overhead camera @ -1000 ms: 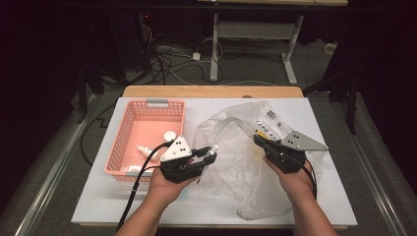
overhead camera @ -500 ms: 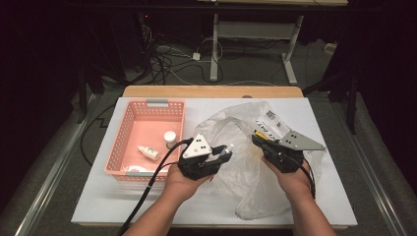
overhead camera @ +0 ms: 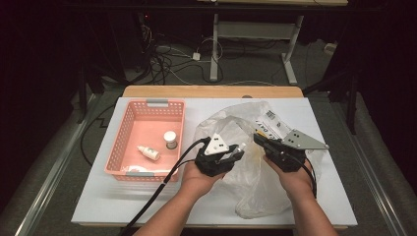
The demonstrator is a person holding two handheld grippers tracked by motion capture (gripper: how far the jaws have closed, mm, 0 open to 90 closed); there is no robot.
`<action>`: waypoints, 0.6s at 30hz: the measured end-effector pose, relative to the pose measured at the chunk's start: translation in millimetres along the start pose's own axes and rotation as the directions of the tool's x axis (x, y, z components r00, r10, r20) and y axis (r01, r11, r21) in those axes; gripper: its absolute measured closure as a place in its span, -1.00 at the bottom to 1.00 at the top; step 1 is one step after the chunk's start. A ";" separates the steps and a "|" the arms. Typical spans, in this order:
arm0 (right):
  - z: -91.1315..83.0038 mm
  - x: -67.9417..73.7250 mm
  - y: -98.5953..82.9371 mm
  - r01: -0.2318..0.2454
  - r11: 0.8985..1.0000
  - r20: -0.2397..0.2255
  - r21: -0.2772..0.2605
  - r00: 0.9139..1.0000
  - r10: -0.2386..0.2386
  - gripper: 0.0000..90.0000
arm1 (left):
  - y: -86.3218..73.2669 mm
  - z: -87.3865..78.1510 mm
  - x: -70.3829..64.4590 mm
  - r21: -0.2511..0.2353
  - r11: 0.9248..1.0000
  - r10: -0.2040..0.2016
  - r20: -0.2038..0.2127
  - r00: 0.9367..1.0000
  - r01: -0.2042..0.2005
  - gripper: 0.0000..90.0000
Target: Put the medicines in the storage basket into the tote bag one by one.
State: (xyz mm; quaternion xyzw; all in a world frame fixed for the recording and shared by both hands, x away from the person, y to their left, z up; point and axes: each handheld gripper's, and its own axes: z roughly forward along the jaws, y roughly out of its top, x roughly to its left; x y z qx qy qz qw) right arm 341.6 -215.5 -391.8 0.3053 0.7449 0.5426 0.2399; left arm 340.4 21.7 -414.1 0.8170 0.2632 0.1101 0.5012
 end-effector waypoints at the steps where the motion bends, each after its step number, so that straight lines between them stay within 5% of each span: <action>1: -0.3 -0.2 0.1 -0.001 1.000 0.001 -0.001 1.000 0.001 1.00 | -0.2 2.7 -0.4 0.005 1.000 0.000 -0.001 1.000 0.000 0.48; 18: -3.7 -1.3 2.4 -0.006 1.000 0.005 -0.016 1.000 0.006 1.00 | -3.7 45.5 2.9 0.038 0.999 -0.018 -0.052 0.998 0.020 0.48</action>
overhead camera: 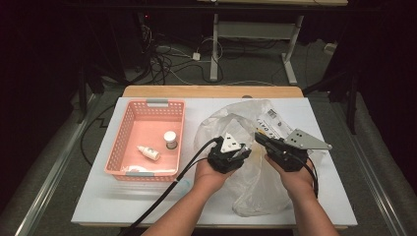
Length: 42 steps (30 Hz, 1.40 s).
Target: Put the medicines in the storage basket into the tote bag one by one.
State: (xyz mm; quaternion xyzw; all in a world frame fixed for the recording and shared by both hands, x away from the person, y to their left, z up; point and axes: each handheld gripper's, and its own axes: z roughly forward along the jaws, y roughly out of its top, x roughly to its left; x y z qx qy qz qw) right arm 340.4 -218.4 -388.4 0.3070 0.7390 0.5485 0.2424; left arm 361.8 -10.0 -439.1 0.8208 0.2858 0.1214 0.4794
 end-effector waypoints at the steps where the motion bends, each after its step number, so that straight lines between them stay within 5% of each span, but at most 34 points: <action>1: -0.2 -0.3 0.1 0.003 1.000 -0.004 -0.002 1.000 -0.003 1.00 | 0.2 2.4 0.3 -0.001 1.000 -0.001 -0.004 1.000 0.001 0.48; 17: -3.0 -4.0 0.6 -0.014 1.000 0.002 -0.011 1.000 0.014 1.00 | 4.0 42.0 5.4 0.044 0.999 -0.029 -0.006 1.000 0.029 0.47; 19: -3.2 -5.1 0.2 -0.016 1.000 0.003 -0.015 1.000 0.016 1.00 | 4.9 41.9 4.4 0.030 0.999 -0.043 0.004 0.999 0.043 0.34; 25: -3.8 -7.6 -1.6 -0.025 1.000 0.003 -0.009 1.000 0.025 1.00 | 4.3 30.6 -2.0 0.050 0.998 -0.025 0.044 0.999 0.023 0.12; 32: -4.8 -7.1 -1.6 -0.024 1.000 0.005 -0.010 1.000 0.024 1.00 | -4.5 4.4 -3.9 0.033 0.998 -0.053 0.114 0.992 0.049 -0.05; 42: -5.5 -7.9 -2.3 -0.021 1.000 0.010 -0.007 1.000 0.021 1.00 | -19.0 -25.5 -9.0 0.028 0.999 -0.045 0.142 0.989 0.041 -0.51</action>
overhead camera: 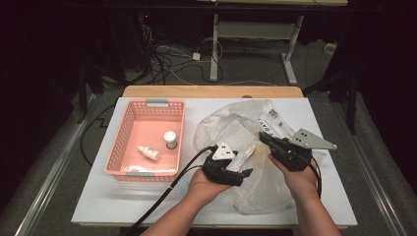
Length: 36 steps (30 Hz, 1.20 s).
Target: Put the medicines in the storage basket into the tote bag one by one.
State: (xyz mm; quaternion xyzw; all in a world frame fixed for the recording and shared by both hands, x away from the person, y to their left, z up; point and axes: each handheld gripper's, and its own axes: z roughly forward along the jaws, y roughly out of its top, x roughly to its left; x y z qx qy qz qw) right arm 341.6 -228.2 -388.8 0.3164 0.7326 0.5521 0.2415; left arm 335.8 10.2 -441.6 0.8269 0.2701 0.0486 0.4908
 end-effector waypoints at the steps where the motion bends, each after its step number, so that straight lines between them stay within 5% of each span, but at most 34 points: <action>1: -0.1 0.2 0.0 -0.002 1.000 0.000 0.001 1.000 0.002 1.00 | -1.1 -2.7 -0.2 -0.001 1.000 -0.003 0.002 1.000 0.003 -0.54; 13: -0.5 0.9 0.0 -0.004 1.000 0.003 0.002 1.000 0.004 1.00 | -15.6 -34.1 -8.6 0.011 1.000 -0.026 0.032 0.999 0.026 -1.00; 24: -1.4 0.8 0.2 -0.002 1.000 0.006 0.001 1.000 0.002 1.00 | -26.4 -62.3 -14.9 -0.018 1.000 -0.017 -0.006 1.000 0.017 -1.00; 36: -2.0 0.1 -0.1 -0.006 1.000 0.008 0.002 1.000 0.006 1.00 | -43.0 -95.6 1.1 -0.007 0.999 -0.039 -0.078 0.996 0.039 -1.00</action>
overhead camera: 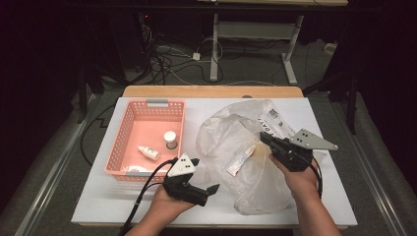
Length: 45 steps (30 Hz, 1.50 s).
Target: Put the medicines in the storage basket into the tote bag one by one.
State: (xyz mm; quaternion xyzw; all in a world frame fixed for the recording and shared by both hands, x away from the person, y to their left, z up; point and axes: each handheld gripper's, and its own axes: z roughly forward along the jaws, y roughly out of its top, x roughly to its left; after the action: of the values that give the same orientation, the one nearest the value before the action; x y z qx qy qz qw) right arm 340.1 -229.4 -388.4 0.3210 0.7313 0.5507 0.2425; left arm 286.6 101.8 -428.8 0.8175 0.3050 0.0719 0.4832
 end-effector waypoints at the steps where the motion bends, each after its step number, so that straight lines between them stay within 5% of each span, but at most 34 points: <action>1: 0.2 -0.1 -0.2 0.001 1.000 0.000 0.000 1.000 -0.001 1.00 | -0.8 -2.0 1.3 0.001 1.000 -0.001 -0.005 1.000 0.001 -1.00; 11: 0.1 -1.2 -1.1 0.007 1.000 -0.001 -0.001 1.000 -0.007 1.00 | -8.4 -25.3 20.0 -0.017 0.999 -0.034 -0.079 0.996 0.033 -1.00; 31: -1.7 -2.1 0.4 0.005 1.000 -0.005 -0.010 1.000 -0.005 1.00 | -19.2 -56.5 64.6 -0.014 0.993 -0.115 -0.203 0.972 0.115 -1.00; 35: -1.6 -2.4 0.1 0.004 1.000 -0.005 -0.009 1.000 -0.004 1.00 | -21.6 -66.6 73.5 -0.027 0.991 -0.136 -0.228 0.964 0.133 -1.00; 45: -1.2 -1.8 0.3 0.004 1.000 -0.003 -0.009 1.000 -0.004 1.00 | -32.3 -86.7 97.3 -0.029 0.980 -0.197 -0.304 0.932 0.197 -1.00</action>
State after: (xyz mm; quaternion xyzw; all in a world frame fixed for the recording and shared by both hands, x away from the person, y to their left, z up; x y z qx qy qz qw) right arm 340.6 -231.5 -387.8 0.3175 0.7297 0.5542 0.2441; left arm 315.1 233.1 -427.7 0.7622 0.4565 0.1485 0.4342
